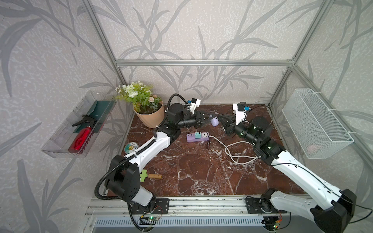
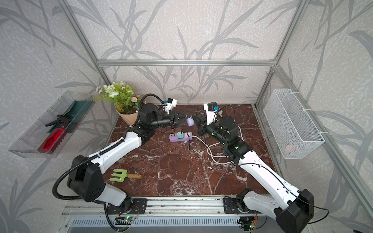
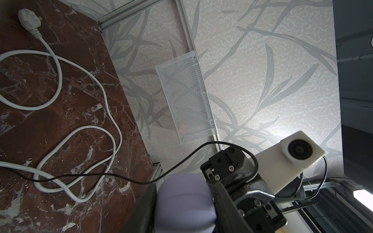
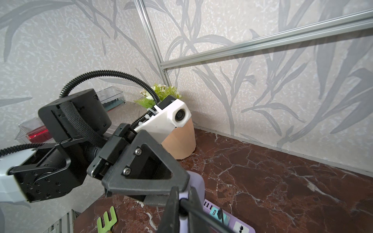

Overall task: Charge the bluetooth headset
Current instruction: Insert the charging cable into the bluetooth headset.

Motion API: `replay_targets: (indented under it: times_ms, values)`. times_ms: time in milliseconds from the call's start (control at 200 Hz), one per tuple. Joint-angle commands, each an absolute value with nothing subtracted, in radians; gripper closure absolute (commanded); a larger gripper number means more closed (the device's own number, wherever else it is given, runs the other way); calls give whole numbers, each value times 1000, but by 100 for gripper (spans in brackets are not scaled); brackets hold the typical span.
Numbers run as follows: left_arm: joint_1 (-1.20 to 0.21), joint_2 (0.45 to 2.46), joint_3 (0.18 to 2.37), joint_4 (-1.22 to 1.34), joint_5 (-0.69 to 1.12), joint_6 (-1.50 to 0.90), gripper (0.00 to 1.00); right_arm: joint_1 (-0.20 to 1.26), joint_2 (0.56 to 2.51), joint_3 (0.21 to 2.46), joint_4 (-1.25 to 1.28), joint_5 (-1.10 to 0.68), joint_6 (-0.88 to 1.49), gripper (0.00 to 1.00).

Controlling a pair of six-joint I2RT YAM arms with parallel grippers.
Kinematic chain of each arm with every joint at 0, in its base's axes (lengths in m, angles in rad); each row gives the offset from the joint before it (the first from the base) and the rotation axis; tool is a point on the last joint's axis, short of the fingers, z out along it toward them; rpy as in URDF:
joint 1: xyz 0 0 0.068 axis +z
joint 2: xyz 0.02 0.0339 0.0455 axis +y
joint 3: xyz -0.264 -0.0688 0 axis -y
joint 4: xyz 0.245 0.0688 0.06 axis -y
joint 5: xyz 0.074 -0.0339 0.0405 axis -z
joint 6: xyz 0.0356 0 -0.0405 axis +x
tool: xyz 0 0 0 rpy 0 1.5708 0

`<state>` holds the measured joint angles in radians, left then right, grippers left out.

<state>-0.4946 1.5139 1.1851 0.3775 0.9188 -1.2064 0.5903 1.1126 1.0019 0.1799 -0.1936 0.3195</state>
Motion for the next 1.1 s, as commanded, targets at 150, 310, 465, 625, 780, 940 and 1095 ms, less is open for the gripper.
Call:
replay_targets:
  times_ms: [150,310,465,625,780,940,1095]
  values:
    - [-499,1489,1225,427,943,-1221,93,588,1124,1026,235,-164,364,100]
    - [-498,1488,1221,430,940,-1224,93,588,1126,1016,247,-168,390,100]
    - [-499,1494,1219,430,939,-1223,93,588,1134,1011,271,-179,413,100]
    - [-498,1494,1216,435,934,-1224,93,588,1129,1016,272,-181,419,100]
    - [-499,1495,1220,443,927,-1226,93,588,1131,994,283,-180,439,100]
    - [-499,1488,1206,470,899,-1236,94,593,1134,979,288,-189,458,100]
    - [-499,1495,1213,475,900,-1241,94,594,1131,963,288,-182,466,100]
